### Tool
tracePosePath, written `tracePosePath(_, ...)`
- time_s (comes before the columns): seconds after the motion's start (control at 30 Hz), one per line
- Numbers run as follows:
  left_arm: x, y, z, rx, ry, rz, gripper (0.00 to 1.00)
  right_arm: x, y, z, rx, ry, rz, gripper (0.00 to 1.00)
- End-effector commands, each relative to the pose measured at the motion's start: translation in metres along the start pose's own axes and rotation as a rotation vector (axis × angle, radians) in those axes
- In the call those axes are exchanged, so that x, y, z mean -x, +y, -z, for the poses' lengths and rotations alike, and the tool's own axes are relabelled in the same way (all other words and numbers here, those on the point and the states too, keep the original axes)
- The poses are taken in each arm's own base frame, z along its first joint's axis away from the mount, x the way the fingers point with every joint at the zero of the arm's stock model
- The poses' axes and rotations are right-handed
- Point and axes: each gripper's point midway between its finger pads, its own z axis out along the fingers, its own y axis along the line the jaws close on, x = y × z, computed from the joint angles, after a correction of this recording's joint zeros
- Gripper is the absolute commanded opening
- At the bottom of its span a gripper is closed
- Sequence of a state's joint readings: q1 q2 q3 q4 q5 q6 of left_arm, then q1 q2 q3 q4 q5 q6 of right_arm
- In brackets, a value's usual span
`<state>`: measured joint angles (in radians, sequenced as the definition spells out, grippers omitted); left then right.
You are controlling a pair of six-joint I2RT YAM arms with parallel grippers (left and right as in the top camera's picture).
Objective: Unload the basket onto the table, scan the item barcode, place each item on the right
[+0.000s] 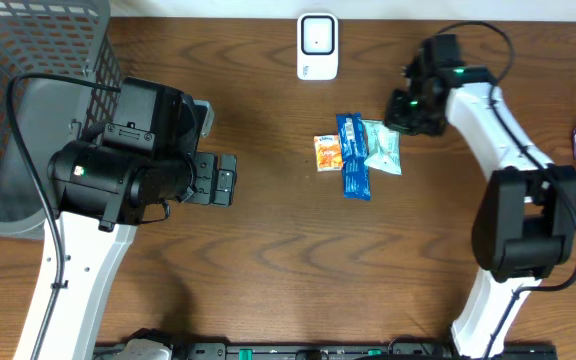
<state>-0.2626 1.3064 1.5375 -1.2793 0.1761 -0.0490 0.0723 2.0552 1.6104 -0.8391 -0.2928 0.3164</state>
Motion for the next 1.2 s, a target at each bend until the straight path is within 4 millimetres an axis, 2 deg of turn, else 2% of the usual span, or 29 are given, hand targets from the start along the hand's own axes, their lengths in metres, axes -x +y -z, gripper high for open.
tracePosePath(0.0, 0.002, 0.003, 0.002, 0.014, -0.005, 0.006, 0.98, -0.016, 0.002, -0.01, 0.054, 0.062, 0.067, 0.08)
tracePosePath(0.03, 0.002, 0.003, 0.002, 0.014, -0.005, 0.006, 0.98, -0.019, 0.002, -0.012, 0.044, 0.067, 0.073, 0.21)
tracePosePath(0.1, 0.002, 0.003, 0.002, 0.014, -0.005, 0.006, 0.98, -0.022, 0.001, -0.016, -0.002, 0.066, 0.094, 0.36)
tracePosePath(0.13, 0.002, 0.003, 0.002, 0.014, -0.005, 0.006, 0.98, -0.023, 0.0, -0.019, -0.039, 0.059, 0.111, 0.39)
tracePosePath(0.3, 0.002, 0.003, 0.002, 0.014, -0.005, 0.006, 0.98, -0.023, 0.003, -0.025, -0.235, -0.001, 0.209, 0.44)
tracePosePath(0.47, 0.002, 0.003, 0.002, 0.014, -0.005, 0.006, 0.98, -0.025, 0.008, -0.025, -0.407, -0.07, 0.246, 0.45)
tracePosePath(0.67, 0.002, 0.003, 0.002, 0.014, -0.005, 0.006, 0.98, -0.031, -0.005, -0.029, -0.569, -0.124, 0.232, 0.44)
tracePosePath(0.97, 0.002, 0.003, 0.002, 0.014, -0.005, 0.006, 0.98, -0.05, -0.014, -0.059, -0.529, -0.115, 0.231, 0.45)
tracePosePath(1.17, 0.002, 0.003, 0.002, 0.014, -0.005, 0.006, 0.98, -0.059, -0.029, -0.072, -0.556, -0.117, 0.239, 0.46)
